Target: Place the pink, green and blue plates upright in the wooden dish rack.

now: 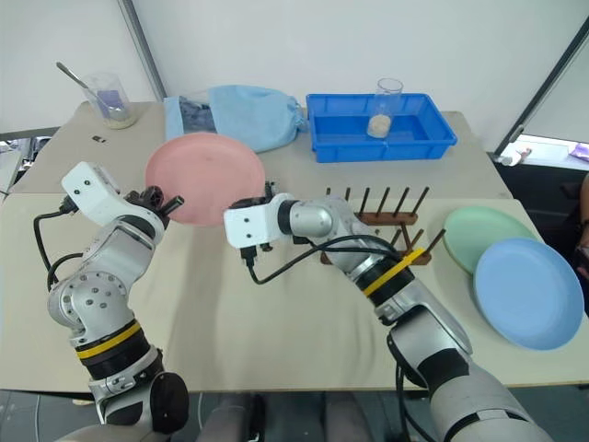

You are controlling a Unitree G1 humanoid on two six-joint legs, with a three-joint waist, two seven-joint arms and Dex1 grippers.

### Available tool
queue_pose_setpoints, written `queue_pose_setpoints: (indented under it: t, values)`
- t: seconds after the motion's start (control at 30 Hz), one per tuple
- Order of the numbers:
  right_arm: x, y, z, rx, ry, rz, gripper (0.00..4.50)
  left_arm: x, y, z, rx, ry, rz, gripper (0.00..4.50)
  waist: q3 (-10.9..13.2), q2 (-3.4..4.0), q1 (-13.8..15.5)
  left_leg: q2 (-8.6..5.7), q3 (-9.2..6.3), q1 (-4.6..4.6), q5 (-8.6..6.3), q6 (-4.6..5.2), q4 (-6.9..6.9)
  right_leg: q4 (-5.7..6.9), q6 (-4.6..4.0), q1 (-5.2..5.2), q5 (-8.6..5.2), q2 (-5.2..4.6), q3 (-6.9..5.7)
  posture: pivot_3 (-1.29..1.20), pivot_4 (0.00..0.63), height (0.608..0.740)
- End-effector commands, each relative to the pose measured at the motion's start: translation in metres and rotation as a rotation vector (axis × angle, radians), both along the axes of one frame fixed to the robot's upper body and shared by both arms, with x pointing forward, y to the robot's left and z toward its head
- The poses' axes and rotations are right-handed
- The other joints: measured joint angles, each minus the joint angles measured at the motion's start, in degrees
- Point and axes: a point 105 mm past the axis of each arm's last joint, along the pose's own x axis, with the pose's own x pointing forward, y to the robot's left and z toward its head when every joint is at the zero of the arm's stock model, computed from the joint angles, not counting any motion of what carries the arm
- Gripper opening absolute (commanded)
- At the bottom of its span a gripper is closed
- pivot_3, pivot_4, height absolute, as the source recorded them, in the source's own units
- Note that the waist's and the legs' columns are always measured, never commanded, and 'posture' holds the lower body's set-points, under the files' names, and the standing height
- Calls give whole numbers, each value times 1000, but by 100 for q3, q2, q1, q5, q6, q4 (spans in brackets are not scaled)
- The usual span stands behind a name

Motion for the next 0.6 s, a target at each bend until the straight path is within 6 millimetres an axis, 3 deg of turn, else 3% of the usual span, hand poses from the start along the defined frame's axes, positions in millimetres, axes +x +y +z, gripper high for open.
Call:
queue_pose_setpoints:
  t: [0.03,0.07,0.17,0.3,0.43,0.5,0.6]
  values:
    - [-1,6,15,18,-85,31,378,-2,-3,17,14,-52,-19,0,0,0,-4,0,0,1,1,-1,0,1,0,0,0,0,0,0,150,740]
    - [0,7,15,15,-88,32,90,-2,-4,17,12,-54,-25,0,0,0,-7,0,-2,1,2,-3,0,1,-1,0,0,1,-2,0,150,740]
    - [1,8,12,5,-97,34,39,-3,-6,17,30,-40,-54,0,0,0,-17,1,-4,3,7,-11,0,6,-3,0,2,3,-3,0,150,740]
    - [2,8,8,-11,-104,40,0,-12,-7,16,88,-20,-155,1451,0,0,-21,2,-7,4,9,-15,0,9,-4,-1,3,5,-3,0,150,740]
    - [5,7,8,-15,-119,38,0,-28,11,21,149,32,-315,3417,1,-1,-110,5,-13,6,10,-16,0,16,-5,-4,3,9,-3,0,150,740]
    - [7,7,10,-7,-127,36,0,-35,24,36,188,20,-397,4389,1,-1,-162,7,-20,5,11,-18,1,21,-5,-4,2,13,-7,0,150,740]
    - [8,9,17,43,-133,35,0,-47,31,71,269,-77,-523,4451,4,-4,-182,6,-24,10,14,-22,1,27,-6,-6,1,16,-9,0,150,740]
